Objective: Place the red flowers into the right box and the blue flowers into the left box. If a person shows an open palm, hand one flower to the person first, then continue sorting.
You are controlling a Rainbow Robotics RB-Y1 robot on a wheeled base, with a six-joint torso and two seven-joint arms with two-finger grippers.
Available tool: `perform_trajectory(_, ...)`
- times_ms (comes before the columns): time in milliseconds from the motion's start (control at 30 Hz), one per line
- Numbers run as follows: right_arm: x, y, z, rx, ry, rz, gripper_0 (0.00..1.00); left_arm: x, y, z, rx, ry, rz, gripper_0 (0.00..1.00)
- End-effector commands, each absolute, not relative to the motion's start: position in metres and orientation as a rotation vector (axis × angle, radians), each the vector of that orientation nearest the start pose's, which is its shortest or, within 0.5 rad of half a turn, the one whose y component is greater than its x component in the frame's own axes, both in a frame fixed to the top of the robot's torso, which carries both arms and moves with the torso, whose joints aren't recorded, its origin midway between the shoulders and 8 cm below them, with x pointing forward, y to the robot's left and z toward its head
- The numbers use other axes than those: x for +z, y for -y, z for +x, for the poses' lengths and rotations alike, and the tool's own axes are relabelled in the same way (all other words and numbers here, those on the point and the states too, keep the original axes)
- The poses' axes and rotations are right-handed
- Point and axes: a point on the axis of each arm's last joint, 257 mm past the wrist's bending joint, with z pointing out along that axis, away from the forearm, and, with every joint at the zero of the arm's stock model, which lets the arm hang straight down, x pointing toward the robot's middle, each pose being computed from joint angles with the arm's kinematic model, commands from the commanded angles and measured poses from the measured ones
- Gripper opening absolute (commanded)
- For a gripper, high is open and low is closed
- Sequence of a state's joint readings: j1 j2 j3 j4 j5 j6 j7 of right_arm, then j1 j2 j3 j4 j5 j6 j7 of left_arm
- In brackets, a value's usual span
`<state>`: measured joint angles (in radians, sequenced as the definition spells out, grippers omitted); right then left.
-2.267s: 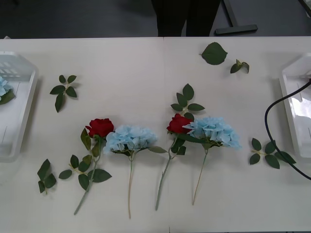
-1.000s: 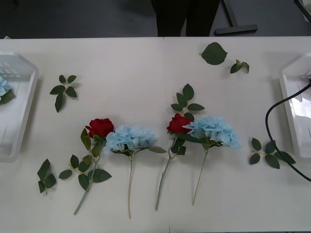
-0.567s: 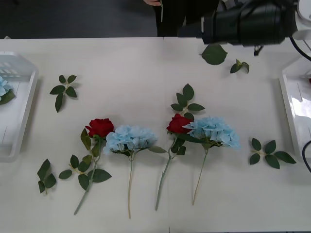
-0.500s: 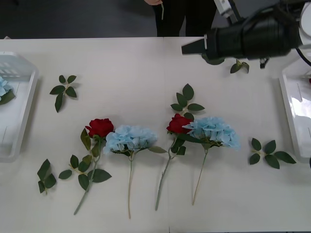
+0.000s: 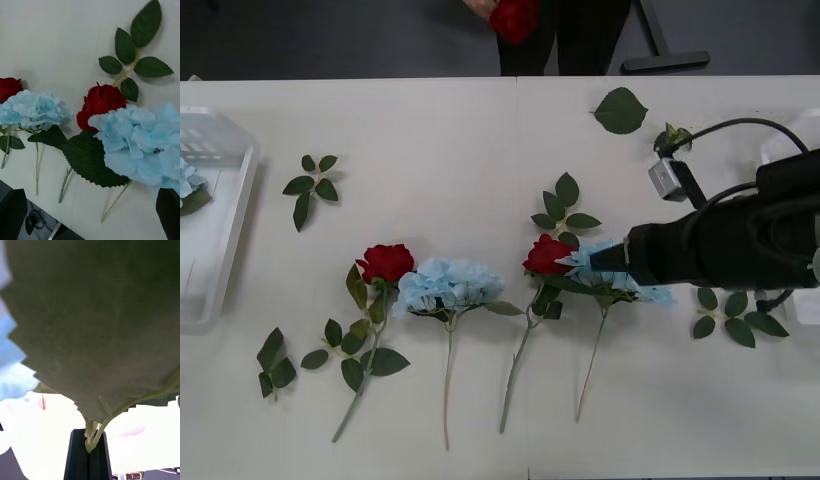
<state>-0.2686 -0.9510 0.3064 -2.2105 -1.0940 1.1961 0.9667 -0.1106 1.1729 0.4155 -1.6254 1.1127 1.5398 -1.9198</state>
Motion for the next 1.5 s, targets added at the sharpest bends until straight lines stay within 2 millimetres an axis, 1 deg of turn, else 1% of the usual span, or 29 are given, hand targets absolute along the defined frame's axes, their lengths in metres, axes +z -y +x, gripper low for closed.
perform_trajectory(33,-0.213,0.152,0.364,0.561,-2.559,-0.199,1.00,-0.092,-0.560,0.407,0.297,-2.554,0.398,0.00)
perform_trajectory(67,-0.221,0.154,0.357,0.546,-2.573,-0.157,1.00,-0.115,-0.558,0.403,0.261,-2.590,0.385,0.00)
perform_trajectory(133,-0.230,0.153,0.351,0.532,-2.589,-0.097,1.00,-0.116,-0.559,0.405,0.265,-2.580,0.377,0.00)
perform_trajectory(167,-0.235,0.154,0.349,0.511,-2.592,-0.073,1.00,-0.105,-0.565,0.411,0.305,-2.556,0.379,0.00)
perform_trajectory(200,-0.242,0.157,0.348,0.462,-2.587,-0.055,1.00,-0.100,-0.574,0.415,0.351,-2.544,0.400,0.00)
perform_trajectory(233,-0.246,0.157,0.347,0.444,-2.586,-0.047,1.00,-0.097,-0.577,0.417,0.372,-2.534,0.415,0.00)
perform_trajectory(300,-0.261,0.156,0.345,0.400,-2.579,0.026,1.00,-0.096,-0.595,0.416,0.418,-2.543,0.417,0.00)
perform_trajectory(333,-0.266,0.156,0.345,0.394,-2.579,0.052,1.00,-0.097,-0.599,0.416,0.425,-2.548,0.415,0.00)
perform_trajectory(367,-0.274,0.155,0.345,0.380,-2.576,0.084,1.00,-0.101,-0.606,0.419,0.430,-2.549,0.411,0.00)
perform_trajectory(500,-0.293,0.151,0.348,0.356,-2.571,0.190,1.00,-0.116,-0.627,0.432,0.477,-2.518,0.414,0.00)
perform_trajectory(600,-0.302,0.143,0.354,0.351,-2.561,0.229,1.00,-0.127,-0.632,0.441,0.512,-2.504,0.420,0.00)
perform_trajectory(667,-0.306,0.137,0.358,0.355,-2.557,0.242,1.00,-0.128,-0.637,0.445,0.534,-2.492,0.417,0.00)
perform_trajectory(733,-0.310,0.134,0.365,0.356,-2.557,0.263,1.00,-0.133,-0.643,0.447,0.559,-2.489,0.416,0.02)
perform_trajectory(800,-0.315,0.130,0.373,0.350,-2.549,0.284,1.00,-0.142,-0.649,0.449,0.598,-2.487,0.428,0.22)
perform_trajectory(933,-0.328,0.129,0.383,0.316,-2.554,0.302,1.00,-0.149,-0.653,0.452,0.639,-2.478,0.444,0.40)
perform_trajectory(967,-0.332,0.130,0.386,0.294,-2.552,0.299,1.00,-0.152,-0.656,0.451,0.639,-2.481,0.435,0.57)
perform_trajectory(1000,-0.334,0.130,0.387,0.287,-2.552,0.292,1.00,-0.152,-0.656,0.452,0.637,-2.477,0.433,0.65)
perform_trajectory(1033,-0.336,0.130,0.390,0.272,-2.546,0.290,1.00,-0.153,-0.656,0.452,0.630,-2.477,0.427,0.83)
perform_trajectory(1067,-0.339,0.133,0.392,0.254,-2.543,0.285,1.00,-0.153,-0.654,0.453,0.620,-2.476,0.426,0.96)
perform_trajectory(1100,-0.340,0.134,0.394,0.248,-2.542,0.286,1.00,-0.154,-0.653,0.453,0.613,-2.476,0.427,1.00)
perform_trajectory(1200,-0.344,0.137,0.398,0.236,-2.540,0.293,1.00,-0.156,-0.635,0.456,0.519,-2.479,0.428,1.00)
perform_trajectory(1267,-0.348,0.139,0.398,0.225,-2.539,0.286,1.00,-0.153,-0.618,0.455,0.439,-2.491,0.430,1.00)
perform_trajectory(1333,-0.354,0.140,0.398,0.208,-2.541,0.276,1.00,-0.146,-0.591,0.452,0.332,-2.504,0.451,1.00)
perform_trajectory(1367,-0.356,0.140,0.399,0.201,-2.541,0.273,1.00,-0.144,-0.582,0.451,0.307,-2.508,0.464,1.00)
perform_trajectory(1400,-0.357,0.141,0.401,0.193,-2.537,0.273,1.00,-0.143,-0.567,0.449,0.258,-2.518,0.479,1.00)
perform_trajectory(1433,-0.359,0.140,0.402,0.189,-2.538,0.274,1.00,-0.142,-0.550,0.447,0.207,-2.532,0.469,1.00)
perform_trajectory(1467,-0.361,0.141,0.403,0.186,-2.538,0.275,1.00,-0.142,-0.540,0.444,0.172,-2.544,0.449,1.00)
perform_trajectory(1500,-0.361,0.140,0.404,0.184,-2.534,0.271,0.93,-0.143,-0.529,0.442,0.140,-2.553,0.426,1.00)
